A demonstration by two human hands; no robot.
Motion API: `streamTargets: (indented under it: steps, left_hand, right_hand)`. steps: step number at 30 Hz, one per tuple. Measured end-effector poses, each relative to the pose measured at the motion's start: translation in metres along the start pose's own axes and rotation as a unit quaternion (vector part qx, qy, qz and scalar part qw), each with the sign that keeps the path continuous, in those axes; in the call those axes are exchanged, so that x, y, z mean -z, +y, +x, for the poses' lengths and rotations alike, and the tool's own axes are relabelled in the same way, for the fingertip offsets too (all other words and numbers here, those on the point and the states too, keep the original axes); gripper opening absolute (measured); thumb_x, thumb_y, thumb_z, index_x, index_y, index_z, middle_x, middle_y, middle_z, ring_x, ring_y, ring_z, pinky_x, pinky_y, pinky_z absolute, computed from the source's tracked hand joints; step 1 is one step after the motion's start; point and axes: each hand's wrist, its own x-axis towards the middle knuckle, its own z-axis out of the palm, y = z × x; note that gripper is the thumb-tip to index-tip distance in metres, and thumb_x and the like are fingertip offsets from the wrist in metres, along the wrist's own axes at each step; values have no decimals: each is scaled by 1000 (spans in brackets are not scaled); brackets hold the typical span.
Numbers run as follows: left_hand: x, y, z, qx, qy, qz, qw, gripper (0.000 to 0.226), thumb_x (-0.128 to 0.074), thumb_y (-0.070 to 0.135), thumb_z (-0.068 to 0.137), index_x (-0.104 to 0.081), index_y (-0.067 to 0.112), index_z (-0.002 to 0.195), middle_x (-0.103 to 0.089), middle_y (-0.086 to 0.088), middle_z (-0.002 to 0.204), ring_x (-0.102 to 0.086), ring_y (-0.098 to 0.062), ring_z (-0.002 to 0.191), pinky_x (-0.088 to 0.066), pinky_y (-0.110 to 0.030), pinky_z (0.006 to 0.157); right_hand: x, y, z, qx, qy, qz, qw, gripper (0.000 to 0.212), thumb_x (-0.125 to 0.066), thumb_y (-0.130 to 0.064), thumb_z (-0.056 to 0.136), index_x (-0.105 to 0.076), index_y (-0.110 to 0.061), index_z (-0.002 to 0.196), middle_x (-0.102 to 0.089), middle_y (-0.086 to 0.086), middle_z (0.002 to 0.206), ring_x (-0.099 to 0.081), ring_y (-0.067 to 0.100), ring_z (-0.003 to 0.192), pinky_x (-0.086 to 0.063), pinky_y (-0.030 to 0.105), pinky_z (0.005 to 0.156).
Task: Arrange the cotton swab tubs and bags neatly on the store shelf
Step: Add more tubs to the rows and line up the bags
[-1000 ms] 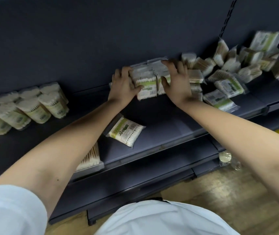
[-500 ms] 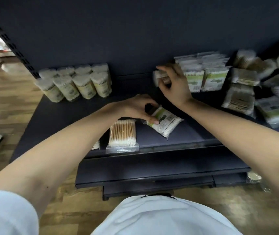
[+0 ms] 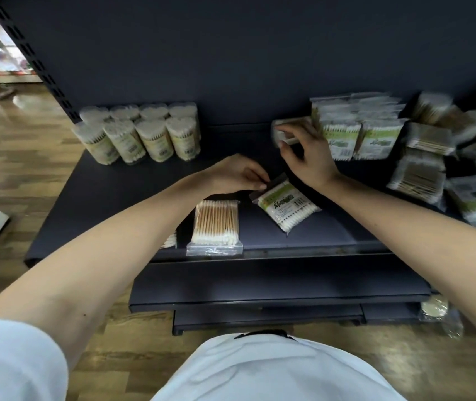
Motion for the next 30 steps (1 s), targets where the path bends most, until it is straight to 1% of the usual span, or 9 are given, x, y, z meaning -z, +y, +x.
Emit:
streamTargets:
  steps: [3,6,8,11,14,18,24,28,30]
  left_hand:
    - [4,-2,0,0,28,41,999,21,-67,14,85,-70,15,106,-66,7,89,-58,6,79,-40,-2,74]
    - [14,-2,-1,-1,134,50,990,15,-64,15,88,-71,15,102,-65,9,88,-60,-1,84,-40,-3,73]
    - [21,-4,-2,8,185,42,982,11,-62,14,89,-70,15,97,-65,8,86,-59,-3,82,-40,-4,69]
    - [30,-5,-8,2,227,59,972,12,-59,12,90,-68,19,94,-63,11,87,-57,2,78,-37,1,67]
    - [39,-7,-18,-1,257,34,966,12,-60,12,90,-68,19,94,-63,11,87,-57,5,76,-46,-10,76]
    - [52,-12,-34,-10,301,-4,953,19,-63,19,89,-63,16,108,-64,6,96,-59,1,82,-46,-8,73]
    - [63,-44,-73,36,300,-58,951,40,-72,19,82,-53,14,116,-64,2,98,-64,-11,90,-51,-18,82]
    - [62,-64,-97,82,309,-74,945,41,-75,24,78,-51,19,111,-59,10,86,-61,-7,83,-51,-22,85]
    - [64,-70,-107,110,324,-58,938,37,-75,27,78,-49,21,104,-53,11,76,-54,-4,71,-47,-23,76]
  right_hand:
    - [3,0,-1,-25,-55,50,997,30,-54,-22,89,-62,-6,113,-66,9,99,-60,9,89,-40,6,83]
    - [3,-2,0,-98,-201,96,970,24,-61,-19,89,-62,-12,112,-66,1,93,-59,-5,75,-44,7,73]
    - [-1,-3,2,-110,-239,98,960,26,-66,-21,86,-62,-16,111,-65,-3,91,-59,-4,72,-45,7,68]
    - [-6,-12,11,-134,-245,150,949,28,-70,-20,83,-60,-22,109,-64,-3,92,-62,8,78,-49,15,71]
    - [-11,-25,22,-178,-277,233,915,27,-67,-13,84,-58,-19,108,-62,-4,98,-65,14,90,-58,27,74]
    - [-25,-37,39,-141,-232,187,944,21,-68,-12,83,-58,-22,99,-61,-13,93,-63,14,93,-53,34,83]
    - [-51,-61,56,-112,-173,139,969,21,-64,-16,86,-59,-17,107,-57,-9,103,-58,8,94,-44,18,78]
    - [-75,-84,56,-92,-196,176,960,19,-63,-15,87,-59,-17,105,-56,-11,104,-58,11,101,-46,23,85]
    - [-87,-101,56,-97,-209,219,948,18,-63,-13,86,-58,-16,103,-56,-9,105,-60,12,98,-49,23,85]
